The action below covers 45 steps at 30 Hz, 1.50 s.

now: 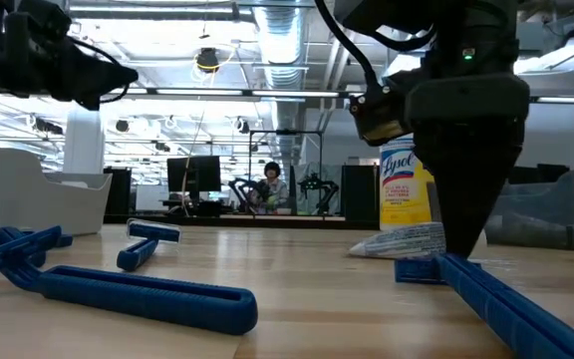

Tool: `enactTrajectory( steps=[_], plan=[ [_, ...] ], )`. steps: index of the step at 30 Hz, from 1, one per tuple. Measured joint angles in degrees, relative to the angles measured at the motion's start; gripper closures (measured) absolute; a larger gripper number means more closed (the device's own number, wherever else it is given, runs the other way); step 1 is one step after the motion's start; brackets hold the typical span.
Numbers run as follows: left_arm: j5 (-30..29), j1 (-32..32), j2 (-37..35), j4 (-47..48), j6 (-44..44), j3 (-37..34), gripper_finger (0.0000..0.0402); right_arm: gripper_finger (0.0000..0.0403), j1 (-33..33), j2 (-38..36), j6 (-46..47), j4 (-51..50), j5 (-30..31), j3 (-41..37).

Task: Pick & Place Travel size toiletries
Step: Put the white toothpaste into the black bin

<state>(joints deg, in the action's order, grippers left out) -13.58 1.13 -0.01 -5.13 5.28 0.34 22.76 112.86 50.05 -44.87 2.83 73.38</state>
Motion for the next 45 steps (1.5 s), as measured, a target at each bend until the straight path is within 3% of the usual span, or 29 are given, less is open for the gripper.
enactTrajectory(
  steps=[11, 21, 28, 39, 45],
  plan=[
    [-0.1, 4.7, 0.0, -0.2, 0.0, 0.0, 0.0390, 0.0352, 0.0, 0.0, -2.9, -1.4, -2.9, 0.0],
    [-0.1, 6.9, 0.0, 0.3, 0.0, 0.0, 0.0390, 0.0352, -1.4, -2.0, -2.7, -3.9, -2.9, 1.3],
    [-0.1, 6.9, 0.0, 0.4, 0.0, 0.0, 0.0390, 0.0352, -4.6, -10.2, -1.8, -11.4, -0.1, 1.3],
    [-0.1, 6.9, 0.0, 0.4, 0.0, 0.0, 0.0390, 0.0350, -19.4, -28.6, 4.8, -36.4, 8.8, -3.3],
    [-0.1, 6.9, 0.0, 0.4, 0.0, 0.0, 0.0390, 0.0345, -27.3, -33.2, 5.4, -37.1, 8.4, -12.9]
  ],
)
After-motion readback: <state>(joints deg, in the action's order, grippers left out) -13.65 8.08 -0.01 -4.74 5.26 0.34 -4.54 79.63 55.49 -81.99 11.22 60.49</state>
